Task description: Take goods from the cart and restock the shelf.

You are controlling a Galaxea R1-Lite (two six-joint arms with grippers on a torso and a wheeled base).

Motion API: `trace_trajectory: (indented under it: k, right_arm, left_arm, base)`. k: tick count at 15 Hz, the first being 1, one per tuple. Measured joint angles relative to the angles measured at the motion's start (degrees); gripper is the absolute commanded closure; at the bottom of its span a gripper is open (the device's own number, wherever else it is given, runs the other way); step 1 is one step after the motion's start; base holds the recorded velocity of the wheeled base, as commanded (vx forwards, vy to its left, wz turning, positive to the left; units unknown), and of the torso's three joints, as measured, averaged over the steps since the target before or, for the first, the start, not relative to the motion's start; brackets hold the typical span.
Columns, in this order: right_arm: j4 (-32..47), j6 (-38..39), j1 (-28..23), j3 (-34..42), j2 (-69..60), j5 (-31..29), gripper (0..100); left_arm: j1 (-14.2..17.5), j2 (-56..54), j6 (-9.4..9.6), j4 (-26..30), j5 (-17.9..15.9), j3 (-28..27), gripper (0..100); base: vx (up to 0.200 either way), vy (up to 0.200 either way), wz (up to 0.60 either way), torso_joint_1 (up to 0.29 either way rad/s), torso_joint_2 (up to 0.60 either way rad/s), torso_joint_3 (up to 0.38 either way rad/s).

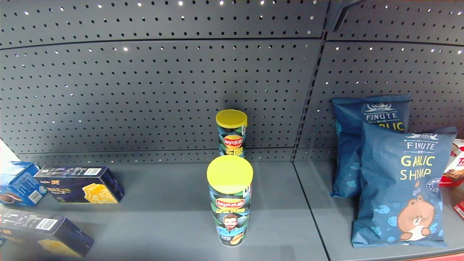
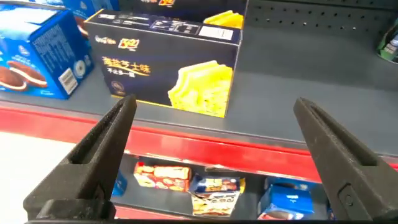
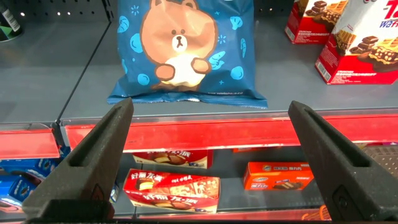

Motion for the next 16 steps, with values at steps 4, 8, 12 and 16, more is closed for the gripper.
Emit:
trace_trajectory:
  k: [4, 8, 12, 16]
  right_arm:
    - [0.0, 0.0, 0.0, 0.0, 0.0, 0.0, 0]
    - [0.0, 0.0, 0.0, 0.0, 0.0, 0.0, 0]
    - [0.0, 0.0, 0.0, 0.0, 0.0, 0.0, 0]
    - [0.0, 0.0, 0.0, 0.0, 0.0, 0.0, 0]
  left_arm:
    - [5.2, -1.7, 1.84, 0.0, -12.9, 0.0, 0]
    - [6.1, -4.0, 9.00, 0.3, -17.3, 0.0, 0]
    - [6.0, -5.0, 4.92, 2.5, -11.0, 0.0, 0]
    - [5.9, -5.1, 10.64, 2.9, -20.0, 0.0, 0]
  base:
    - [0.000, 0.000, 0.00, 0.000, 0.00, 0.000]
    - [0.000, 0.000, 0.00, 0.000, 0.00, 0.000]
    - [0.000, 0.000, 0.00, 0.000, 0.00, 0.000]
    - [0.000, 0.000, 0.00, 0.000, 0.00, 0.000]
